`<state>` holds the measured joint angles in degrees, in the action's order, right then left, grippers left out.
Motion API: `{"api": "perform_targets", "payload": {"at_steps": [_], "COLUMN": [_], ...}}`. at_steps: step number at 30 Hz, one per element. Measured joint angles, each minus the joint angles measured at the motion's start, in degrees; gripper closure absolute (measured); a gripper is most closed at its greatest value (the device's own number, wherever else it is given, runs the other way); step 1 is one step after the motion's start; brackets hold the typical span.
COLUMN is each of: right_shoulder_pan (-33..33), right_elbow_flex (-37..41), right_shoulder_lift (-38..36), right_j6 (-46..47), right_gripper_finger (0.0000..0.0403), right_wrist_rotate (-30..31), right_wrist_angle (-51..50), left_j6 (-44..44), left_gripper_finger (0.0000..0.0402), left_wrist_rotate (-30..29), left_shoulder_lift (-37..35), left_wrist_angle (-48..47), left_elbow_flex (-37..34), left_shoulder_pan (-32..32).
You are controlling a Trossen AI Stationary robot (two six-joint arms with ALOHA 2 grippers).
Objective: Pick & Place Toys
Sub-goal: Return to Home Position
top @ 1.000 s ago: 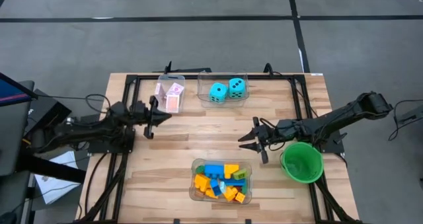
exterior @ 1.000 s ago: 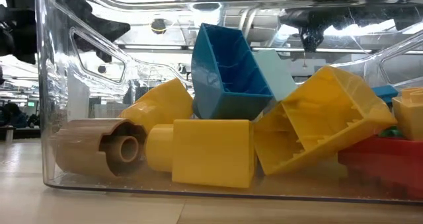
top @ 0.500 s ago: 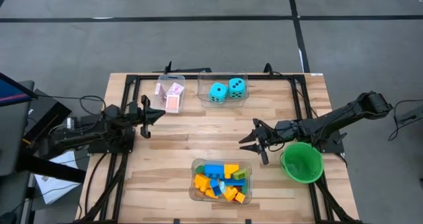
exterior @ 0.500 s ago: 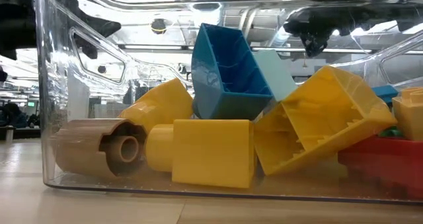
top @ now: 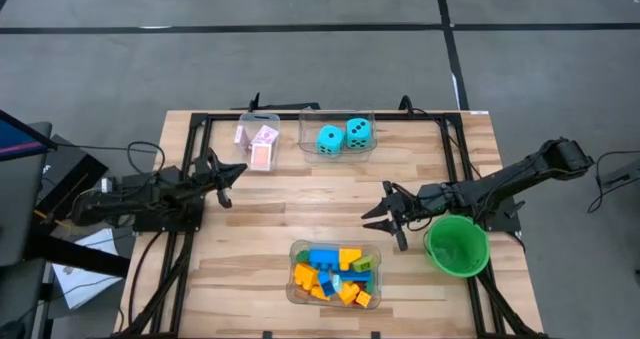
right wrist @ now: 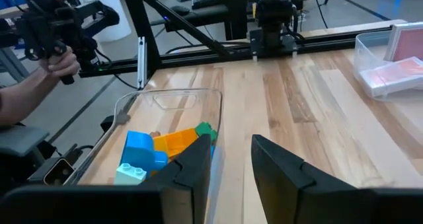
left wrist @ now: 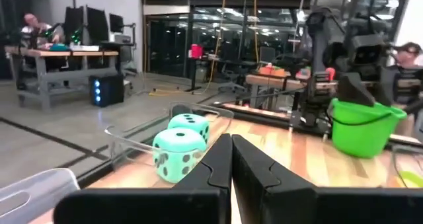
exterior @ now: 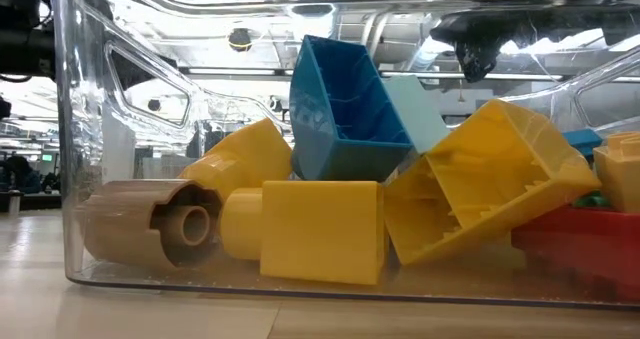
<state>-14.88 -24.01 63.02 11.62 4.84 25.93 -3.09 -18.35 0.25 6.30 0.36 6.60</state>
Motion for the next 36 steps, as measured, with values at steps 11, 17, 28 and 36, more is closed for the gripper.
{"api": "perform_targets", "payload": {"at_steps": [11,17,28,36], "right_shoulder_pan": [0.0,0.0,-0.1,0.0], "right_elbow_flex": [0.0,0.0,0.0,0.0], "right_shoulder_lift": [0.0,0.0,0.0,0.0], "right_j6": [-1.0,-0.9,-0.6,-0.8], "right_gripper_finger": [0.03,0.03,0.03,0.03], "right_wrist_rotate": [0.2,0.2,0.2,0.2], "right_wrist_angle": [-1.1,-2.2,-1.8,0.7], "left_j6": [6.1,6.2,5.7,5.9], "left_gripper_finger": [0.0401,0.0401,0.0401,0.0401], "left_wrist_rotate": [-5.8,-5.7,-5.2,-2.3], "left_shoulder_lift": [-0.2,-0.2,-0.2,-0.2], "left_wrist_angle": [-2.8,-8.5,-4.2,-1.8], "left_elbow_flex": [0.8,3.5,1.0,0.0], "left_shoulder_pan": [-10.1,-11.9,-11.0,-11.0]}}
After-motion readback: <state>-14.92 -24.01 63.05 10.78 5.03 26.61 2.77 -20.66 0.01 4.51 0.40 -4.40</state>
